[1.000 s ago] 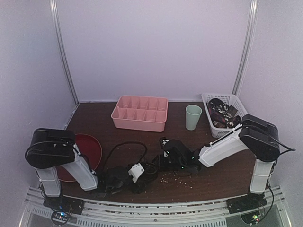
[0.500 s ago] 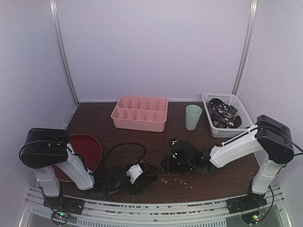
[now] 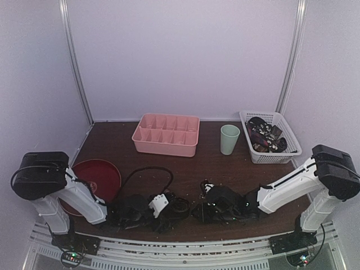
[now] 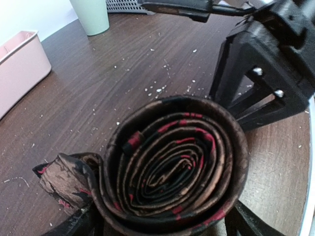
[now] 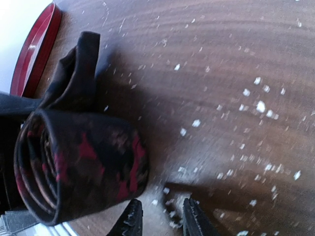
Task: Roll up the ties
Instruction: Roll the tie at the center of the board.
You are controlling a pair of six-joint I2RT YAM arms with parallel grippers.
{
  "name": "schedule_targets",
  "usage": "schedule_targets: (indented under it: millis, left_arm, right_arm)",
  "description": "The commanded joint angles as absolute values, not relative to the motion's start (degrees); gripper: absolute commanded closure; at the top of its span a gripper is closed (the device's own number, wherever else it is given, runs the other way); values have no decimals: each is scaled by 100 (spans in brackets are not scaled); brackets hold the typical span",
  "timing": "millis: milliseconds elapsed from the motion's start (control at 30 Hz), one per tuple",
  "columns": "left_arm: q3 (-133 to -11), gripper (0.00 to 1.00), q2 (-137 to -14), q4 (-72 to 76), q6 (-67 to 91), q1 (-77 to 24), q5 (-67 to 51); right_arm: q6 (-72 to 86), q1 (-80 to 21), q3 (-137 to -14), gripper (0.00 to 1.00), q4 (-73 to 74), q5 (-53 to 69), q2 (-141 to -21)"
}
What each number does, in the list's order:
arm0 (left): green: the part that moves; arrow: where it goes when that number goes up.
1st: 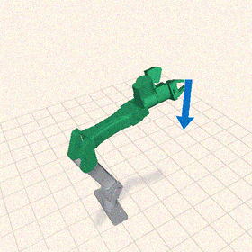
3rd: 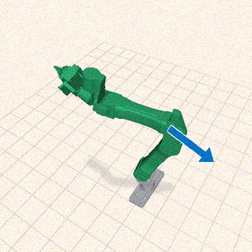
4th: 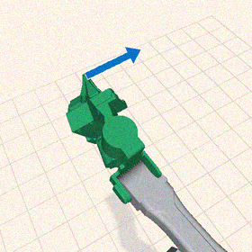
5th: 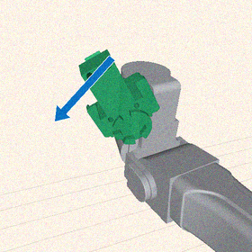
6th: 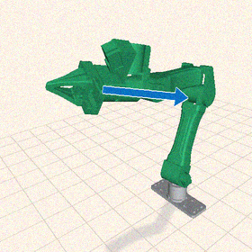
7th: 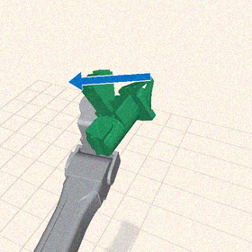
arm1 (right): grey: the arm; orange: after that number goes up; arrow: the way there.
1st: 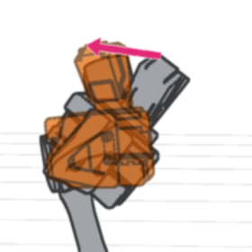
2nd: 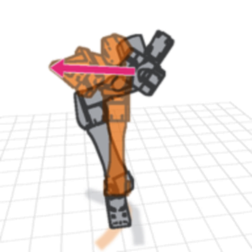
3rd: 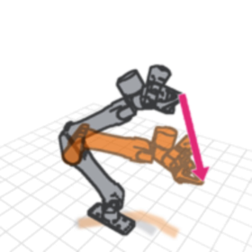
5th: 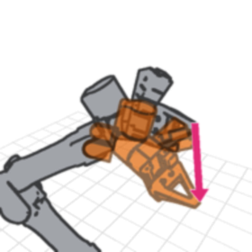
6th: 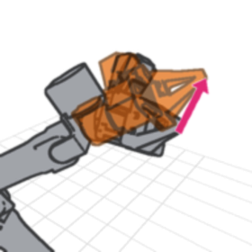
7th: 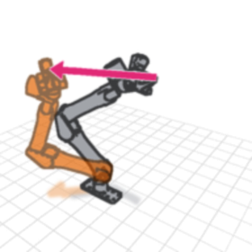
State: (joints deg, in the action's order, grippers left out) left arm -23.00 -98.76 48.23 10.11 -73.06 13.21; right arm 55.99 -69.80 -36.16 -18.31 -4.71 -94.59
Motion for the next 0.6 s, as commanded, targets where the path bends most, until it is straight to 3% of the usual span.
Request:
schedule_targets:
  millis: [0, 567]
  left_arm:
    - [-2420, 16, -9696, 4424, 1252, -7286, 1148]
    - [-2306, 18, -8821, 3174, 2025, -7268, 1038]
  right_arm:
    - [5810, -7209, -3520, 68, -1812, -624, -9326]
    - [5754, -7356, -3945, 68, -1596, -794, -9566]
